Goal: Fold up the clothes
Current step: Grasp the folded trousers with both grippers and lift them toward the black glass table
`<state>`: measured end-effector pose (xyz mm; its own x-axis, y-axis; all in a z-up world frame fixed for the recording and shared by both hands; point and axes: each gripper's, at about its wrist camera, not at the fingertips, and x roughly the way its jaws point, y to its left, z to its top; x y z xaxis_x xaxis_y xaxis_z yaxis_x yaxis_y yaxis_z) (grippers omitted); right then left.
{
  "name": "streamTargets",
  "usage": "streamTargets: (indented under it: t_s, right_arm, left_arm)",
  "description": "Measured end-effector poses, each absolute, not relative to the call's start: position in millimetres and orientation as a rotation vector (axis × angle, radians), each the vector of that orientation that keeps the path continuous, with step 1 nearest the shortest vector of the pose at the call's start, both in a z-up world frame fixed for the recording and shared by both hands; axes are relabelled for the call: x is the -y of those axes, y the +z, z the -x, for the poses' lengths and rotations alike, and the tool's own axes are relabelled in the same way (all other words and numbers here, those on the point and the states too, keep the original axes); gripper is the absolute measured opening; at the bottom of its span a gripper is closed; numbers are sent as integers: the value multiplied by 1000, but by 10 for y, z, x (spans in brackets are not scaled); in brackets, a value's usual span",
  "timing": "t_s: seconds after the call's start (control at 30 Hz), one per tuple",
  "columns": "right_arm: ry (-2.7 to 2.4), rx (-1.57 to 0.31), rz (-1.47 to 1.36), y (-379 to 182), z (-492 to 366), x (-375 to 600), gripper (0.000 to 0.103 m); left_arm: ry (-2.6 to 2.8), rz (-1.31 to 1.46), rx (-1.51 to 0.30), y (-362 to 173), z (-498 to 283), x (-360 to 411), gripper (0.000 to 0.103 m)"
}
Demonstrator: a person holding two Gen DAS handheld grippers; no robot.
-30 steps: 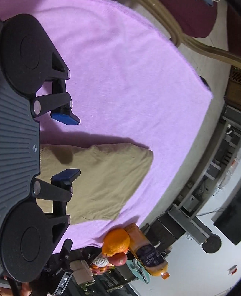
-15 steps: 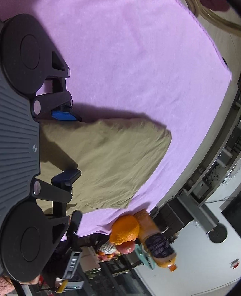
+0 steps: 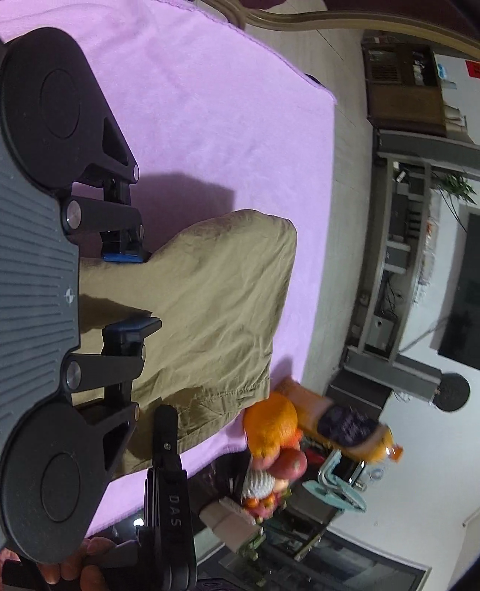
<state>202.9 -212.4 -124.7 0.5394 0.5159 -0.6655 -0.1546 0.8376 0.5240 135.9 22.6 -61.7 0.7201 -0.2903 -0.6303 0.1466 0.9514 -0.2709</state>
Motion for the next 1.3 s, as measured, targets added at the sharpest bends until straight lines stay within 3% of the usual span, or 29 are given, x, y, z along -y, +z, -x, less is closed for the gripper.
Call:
streamTargets:
  t_s: [0.3,0.5,0.73,0.83,0.93,1.0,1.07,1.1,1.2,1.27,1.3]
  right_arm:
    - [217,-753,-511,-884,-1257,3458,11]
    - [26,-696,-427,-945,-1420,4029,11]
    - [-37,-752,-395,-1171,-1932,4370,11]
    - [-53,-785,-364,-1315,-2142,4442,11]
    - [-76,-827,-327,-1491,-2272,4477,11]
    - [-92,-855,-307,-1605,-2306,4486,16]
    - [-109,-882,-287,-1718,-2341,4496,30]
    - [-117,-896,-277,-1775,-2359,4501,31]
    - [-141,-849,-296,-1635,-2190,4580,36]
    - [-137,-798,-356,-1486,-1988,4652,47]
    - [-124,-774,-400,-1421,-1877,4688,47]
  left_arm:
    - [-413,120,-714,-460,-1206,1165,28]
    - [-443,91,-749,-685,-1469,2080,28]
    - [-394,153,-836,-999,-1912,2546,28]
    - [-365,127,-862,-1142,-2123,2657,34]
    - [-336,117,-894,-1311,-2297,2655,51]
    - [-340,133,-897,-1339,-2323,2597,54]
    - [-338,121,-889,-1272,-2270,2531,53]
    - [-337,107,-877,-1227,-2228,2495,51]
    - [-341,83,-796,-1048,-2049,2327,39]
    - [-379,92,-768,-975,-1904,2221,29]
    - [-406,94,-762,-953,-1836,2189,25]
